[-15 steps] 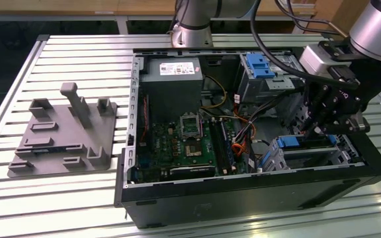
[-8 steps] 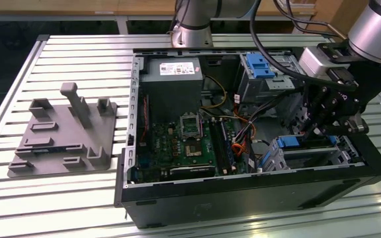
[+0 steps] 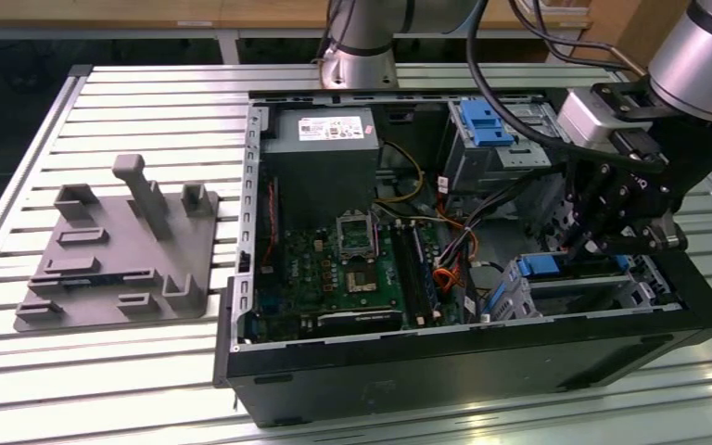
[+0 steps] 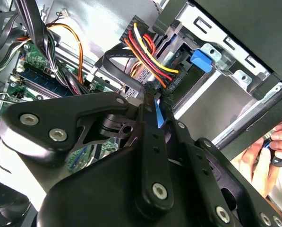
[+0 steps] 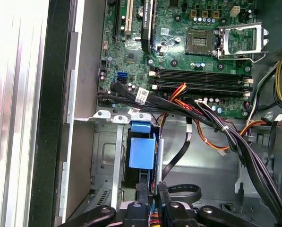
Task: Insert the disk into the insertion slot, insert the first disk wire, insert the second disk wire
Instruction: 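Insert the second disk wire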
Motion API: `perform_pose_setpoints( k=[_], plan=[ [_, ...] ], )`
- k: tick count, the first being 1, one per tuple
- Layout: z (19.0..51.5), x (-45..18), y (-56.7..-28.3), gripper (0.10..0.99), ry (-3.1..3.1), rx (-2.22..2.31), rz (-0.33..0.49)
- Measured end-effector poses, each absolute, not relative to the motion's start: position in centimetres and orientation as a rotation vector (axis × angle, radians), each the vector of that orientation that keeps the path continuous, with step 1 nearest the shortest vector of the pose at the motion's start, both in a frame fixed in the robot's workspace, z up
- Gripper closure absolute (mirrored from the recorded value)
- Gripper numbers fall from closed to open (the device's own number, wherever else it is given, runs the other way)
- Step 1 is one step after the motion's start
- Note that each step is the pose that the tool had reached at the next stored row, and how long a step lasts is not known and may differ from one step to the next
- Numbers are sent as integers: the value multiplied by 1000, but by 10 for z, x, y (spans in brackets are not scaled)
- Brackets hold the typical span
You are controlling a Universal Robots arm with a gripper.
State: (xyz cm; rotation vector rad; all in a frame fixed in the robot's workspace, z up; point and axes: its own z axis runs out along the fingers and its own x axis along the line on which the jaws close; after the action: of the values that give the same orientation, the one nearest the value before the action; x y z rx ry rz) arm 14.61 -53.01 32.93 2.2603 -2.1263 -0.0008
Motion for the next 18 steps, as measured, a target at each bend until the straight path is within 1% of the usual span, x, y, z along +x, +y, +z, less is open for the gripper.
perform_pose_setpoints(
  k=[18],
  plan=[
    [332,146,-531,886,-2115,2271,-1]
  ],
)
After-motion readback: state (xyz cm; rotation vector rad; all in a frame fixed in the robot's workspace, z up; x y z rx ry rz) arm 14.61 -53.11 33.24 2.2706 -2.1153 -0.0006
